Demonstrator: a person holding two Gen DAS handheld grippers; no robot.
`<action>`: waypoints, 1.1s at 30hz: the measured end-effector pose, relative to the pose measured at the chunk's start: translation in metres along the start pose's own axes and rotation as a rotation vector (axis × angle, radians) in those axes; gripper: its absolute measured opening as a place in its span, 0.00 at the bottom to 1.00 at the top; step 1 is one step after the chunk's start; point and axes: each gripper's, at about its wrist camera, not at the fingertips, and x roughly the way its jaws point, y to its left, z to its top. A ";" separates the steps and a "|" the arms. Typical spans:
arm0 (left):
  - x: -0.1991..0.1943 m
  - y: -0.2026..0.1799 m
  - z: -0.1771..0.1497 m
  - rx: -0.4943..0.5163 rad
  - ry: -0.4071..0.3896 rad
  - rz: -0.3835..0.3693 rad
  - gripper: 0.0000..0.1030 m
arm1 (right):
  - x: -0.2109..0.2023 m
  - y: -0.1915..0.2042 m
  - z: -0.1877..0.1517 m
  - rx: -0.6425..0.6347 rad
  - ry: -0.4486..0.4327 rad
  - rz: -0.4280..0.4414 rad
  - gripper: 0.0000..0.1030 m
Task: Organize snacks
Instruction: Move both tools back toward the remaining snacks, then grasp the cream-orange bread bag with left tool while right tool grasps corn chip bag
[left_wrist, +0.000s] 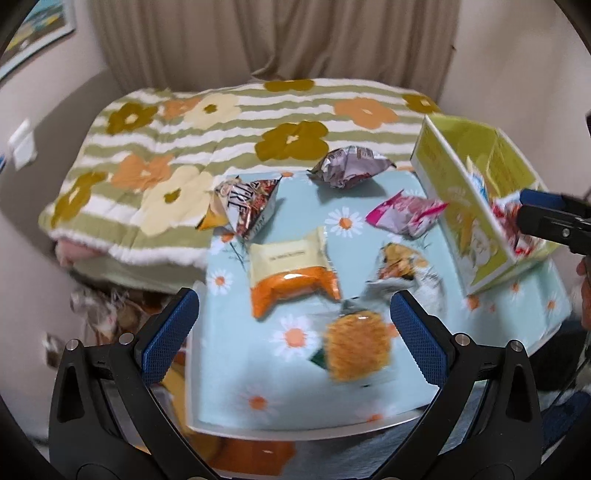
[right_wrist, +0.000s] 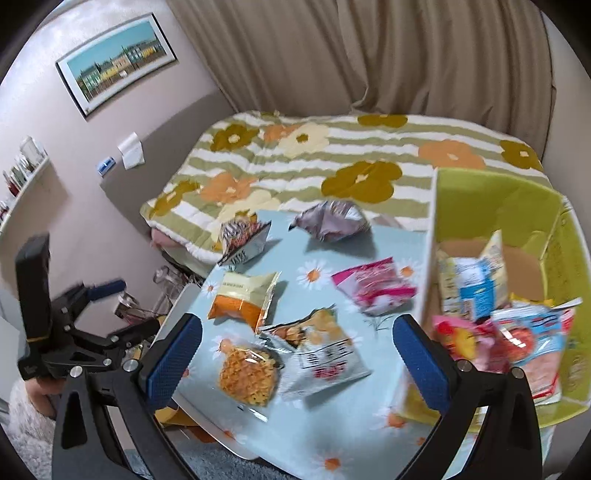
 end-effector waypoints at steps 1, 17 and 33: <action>0.005 0.005 0.002 0.034 0.006 -0.008 0.99 | 0.005 0.003 -0.001 0.004 0.009 -0.004 1.00; 0.105 -0.001 0.030 0.631 0.183 -0.214 0.91 | 0.096 0.020 -0.020 -0.013 0.224 -0.174 1.00; 0.190 -0.027 0.025 0.848 0.343 -0.291 0.79 | 0.143 -0.005 -0.026 0.011 0.370 -0.193 1.00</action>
